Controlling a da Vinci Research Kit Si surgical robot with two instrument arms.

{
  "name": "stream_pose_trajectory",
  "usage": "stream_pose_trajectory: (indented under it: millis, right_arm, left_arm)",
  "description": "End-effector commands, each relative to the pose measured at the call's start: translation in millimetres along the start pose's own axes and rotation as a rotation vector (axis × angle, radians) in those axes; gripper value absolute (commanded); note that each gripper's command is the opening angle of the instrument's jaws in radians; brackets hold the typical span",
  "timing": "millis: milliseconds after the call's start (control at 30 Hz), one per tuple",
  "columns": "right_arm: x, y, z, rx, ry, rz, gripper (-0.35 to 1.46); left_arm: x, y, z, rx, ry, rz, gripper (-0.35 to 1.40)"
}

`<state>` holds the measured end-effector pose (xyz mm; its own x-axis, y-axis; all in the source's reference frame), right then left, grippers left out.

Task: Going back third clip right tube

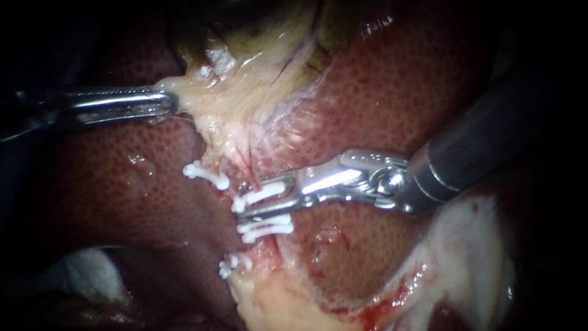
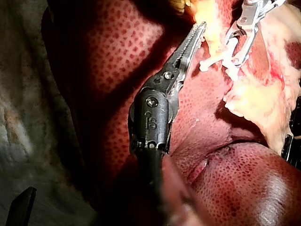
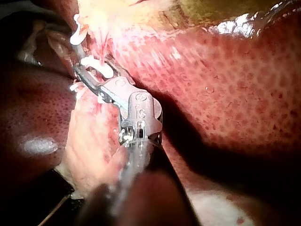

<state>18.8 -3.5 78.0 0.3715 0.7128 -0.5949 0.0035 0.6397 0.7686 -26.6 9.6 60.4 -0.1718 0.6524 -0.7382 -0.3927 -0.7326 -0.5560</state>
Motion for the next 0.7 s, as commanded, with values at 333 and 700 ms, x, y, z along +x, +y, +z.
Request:
stream_pose_trajectory:
  millis: [333, 700]
  right_arm:
    - [-0.2, -0.4, -1.4, -0.017, 0.000, -0.070, 0.49]
    - [0.1, -2.4, -9.8, -0.028, -0.003, -0.214, 0.49]
  left_arm:
    - [0.0, 0.0, 0.0, 0.000, 0.000, 0.000, -0.35]
    - [-0.1, -0.2, 0.0, 0.000, 0.000, 0.000, -0.35]
